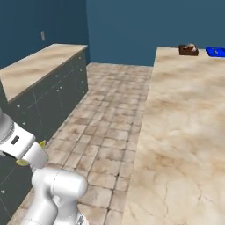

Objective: Gather the lemon wedge and squash from the fridge and place them on a tray on the dining counter. Then gather the chicken drumstick and steak from the fridge and place them on the other tray.

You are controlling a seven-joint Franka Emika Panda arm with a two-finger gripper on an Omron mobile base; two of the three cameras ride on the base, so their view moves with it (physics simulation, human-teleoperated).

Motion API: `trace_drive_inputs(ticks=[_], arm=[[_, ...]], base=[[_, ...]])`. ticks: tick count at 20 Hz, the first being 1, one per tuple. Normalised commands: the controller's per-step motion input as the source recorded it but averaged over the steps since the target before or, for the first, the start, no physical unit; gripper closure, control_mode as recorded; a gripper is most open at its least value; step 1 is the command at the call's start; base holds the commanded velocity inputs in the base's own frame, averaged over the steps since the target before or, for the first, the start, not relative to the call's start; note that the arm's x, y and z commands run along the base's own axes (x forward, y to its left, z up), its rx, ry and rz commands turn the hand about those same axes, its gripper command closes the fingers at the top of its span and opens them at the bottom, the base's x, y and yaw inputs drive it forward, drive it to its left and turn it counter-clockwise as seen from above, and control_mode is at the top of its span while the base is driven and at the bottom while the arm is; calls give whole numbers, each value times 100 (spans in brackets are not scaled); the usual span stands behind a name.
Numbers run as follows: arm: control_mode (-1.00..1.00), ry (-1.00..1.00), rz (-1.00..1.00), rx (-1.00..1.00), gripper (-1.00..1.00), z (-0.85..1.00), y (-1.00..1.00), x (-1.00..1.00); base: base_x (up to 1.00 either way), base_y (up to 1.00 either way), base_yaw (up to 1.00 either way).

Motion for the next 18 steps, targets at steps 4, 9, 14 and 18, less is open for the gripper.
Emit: trace_drive_inputs(ticks=[4,9,14,18], arm=[[100,0,0,0,100,0,0,0],[100,0,0,0,100,0,0,0],[100,0,0,0,100,0,0,0],[100,0,0,0,100,0,0,0]], base=[[100,14,-21],[100,35,-26],[100,43,-24],[100,52,-26]])
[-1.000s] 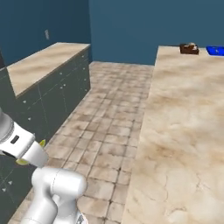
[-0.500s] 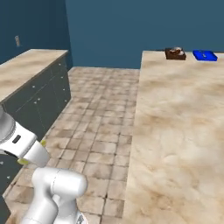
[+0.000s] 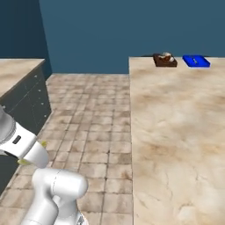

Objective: Gather the lemon wedge and squash from the fridge and place them on a tray on the dining counter. Then gather the chicken drumstick and steak from the fridge and place them on the other tray.

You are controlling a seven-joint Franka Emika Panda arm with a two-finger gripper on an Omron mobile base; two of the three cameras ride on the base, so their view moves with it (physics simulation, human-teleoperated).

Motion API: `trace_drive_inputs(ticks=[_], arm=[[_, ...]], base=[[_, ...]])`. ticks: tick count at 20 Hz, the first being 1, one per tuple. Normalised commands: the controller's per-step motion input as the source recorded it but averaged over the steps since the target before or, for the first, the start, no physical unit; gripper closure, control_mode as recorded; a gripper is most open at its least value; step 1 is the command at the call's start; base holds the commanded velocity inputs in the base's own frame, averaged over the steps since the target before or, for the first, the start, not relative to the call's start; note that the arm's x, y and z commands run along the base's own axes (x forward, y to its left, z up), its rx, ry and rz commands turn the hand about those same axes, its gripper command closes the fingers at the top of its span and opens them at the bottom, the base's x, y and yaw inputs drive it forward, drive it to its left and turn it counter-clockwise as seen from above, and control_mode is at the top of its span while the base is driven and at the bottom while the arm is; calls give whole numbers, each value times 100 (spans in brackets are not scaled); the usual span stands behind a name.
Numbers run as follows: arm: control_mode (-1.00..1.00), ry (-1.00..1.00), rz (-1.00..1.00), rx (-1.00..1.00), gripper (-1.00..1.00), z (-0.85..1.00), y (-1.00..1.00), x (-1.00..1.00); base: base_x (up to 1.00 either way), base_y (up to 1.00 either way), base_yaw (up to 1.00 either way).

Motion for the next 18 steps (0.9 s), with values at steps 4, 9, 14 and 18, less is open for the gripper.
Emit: trace_drive_inputs(ticks=[4,9,14,18], arm=[[100,0,0,0,100,0,0,0],[100,0,0,0,100,0,0,0],[100,0,0,0,100,0,0,0],[100,0,0,0,100,0,0,0]], base=[[100,59,-27],[100,61,-28],[100,63,-28],[100,68,-30]])
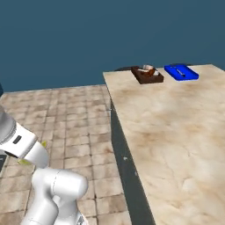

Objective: Gather the lemon wedge and squash from the fridge and place them on a tray on the dining counter. Then gather the chicken drumstick and steak from the fridge and place them on the other tray.

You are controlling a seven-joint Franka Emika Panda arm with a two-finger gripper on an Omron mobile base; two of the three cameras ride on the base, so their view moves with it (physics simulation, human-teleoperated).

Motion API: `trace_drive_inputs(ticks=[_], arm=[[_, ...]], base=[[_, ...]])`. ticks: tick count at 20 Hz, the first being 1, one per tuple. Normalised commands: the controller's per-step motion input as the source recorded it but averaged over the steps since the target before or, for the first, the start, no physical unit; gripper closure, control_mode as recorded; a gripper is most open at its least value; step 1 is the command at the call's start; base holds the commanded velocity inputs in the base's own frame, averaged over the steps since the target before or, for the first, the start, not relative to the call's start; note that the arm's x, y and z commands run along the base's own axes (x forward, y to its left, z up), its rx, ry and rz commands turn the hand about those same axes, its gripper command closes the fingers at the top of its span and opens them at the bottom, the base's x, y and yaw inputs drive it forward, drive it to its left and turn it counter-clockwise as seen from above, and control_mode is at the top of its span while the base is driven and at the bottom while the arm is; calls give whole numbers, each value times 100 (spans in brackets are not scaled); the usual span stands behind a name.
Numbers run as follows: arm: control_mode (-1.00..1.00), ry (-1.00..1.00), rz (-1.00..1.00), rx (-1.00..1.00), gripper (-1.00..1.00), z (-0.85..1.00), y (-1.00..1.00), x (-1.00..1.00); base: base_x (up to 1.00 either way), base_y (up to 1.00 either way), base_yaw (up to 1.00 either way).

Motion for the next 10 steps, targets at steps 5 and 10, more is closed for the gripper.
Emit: trace_drive_inputs(ticks=[5,10], arm=[[100,0,0,0,100,0,0,0],[100,0,0,0,100,0,0,0]], base=[[100,70,-30],[100,72,-30]])
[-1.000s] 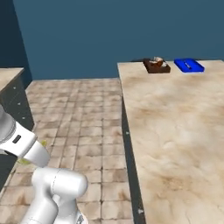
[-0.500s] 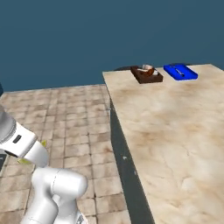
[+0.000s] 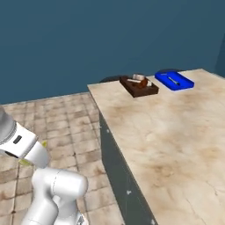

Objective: Gather the lemon wedge and squash from the fridge and place them on a tray on the dining counter. Then gather the chicken drumstick and steak from the fridge and place them on the other tray.

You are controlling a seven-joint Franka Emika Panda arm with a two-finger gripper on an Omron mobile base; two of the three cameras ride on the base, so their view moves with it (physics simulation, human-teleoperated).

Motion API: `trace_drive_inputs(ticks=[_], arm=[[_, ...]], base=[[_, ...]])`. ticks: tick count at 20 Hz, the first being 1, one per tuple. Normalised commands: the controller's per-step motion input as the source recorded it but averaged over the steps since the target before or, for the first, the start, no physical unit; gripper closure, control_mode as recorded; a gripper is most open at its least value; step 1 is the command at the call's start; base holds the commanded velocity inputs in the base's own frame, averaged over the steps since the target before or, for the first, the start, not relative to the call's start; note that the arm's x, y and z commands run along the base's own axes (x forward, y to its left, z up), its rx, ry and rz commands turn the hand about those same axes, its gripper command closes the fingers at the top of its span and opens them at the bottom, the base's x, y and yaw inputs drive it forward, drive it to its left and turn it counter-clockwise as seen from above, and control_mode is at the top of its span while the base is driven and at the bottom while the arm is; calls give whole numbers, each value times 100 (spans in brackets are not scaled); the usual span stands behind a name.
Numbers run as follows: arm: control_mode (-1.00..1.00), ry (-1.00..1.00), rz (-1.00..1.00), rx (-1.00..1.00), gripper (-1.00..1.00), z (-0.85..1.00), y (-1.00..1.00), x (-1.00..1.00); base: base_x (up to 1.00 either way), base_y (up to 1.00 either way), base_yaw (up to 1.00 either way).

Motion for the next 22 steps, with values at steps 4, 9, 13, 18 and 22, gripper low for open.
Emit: trace_drive_inputs(ticks=[4,9,13,18,22], arm=[[100,0,0,0,100,0,0,0],[100,0,0,0,100,0,0,0],[100,0,0,0,100,0,0,0],[100,0,0,0,100,0,0,0],[100,0,0,0,100,0,0,0]], base=[[100,76,-31],[100,80,-30],[100,80,-30],[100,85,-31],[100,89,-33]])
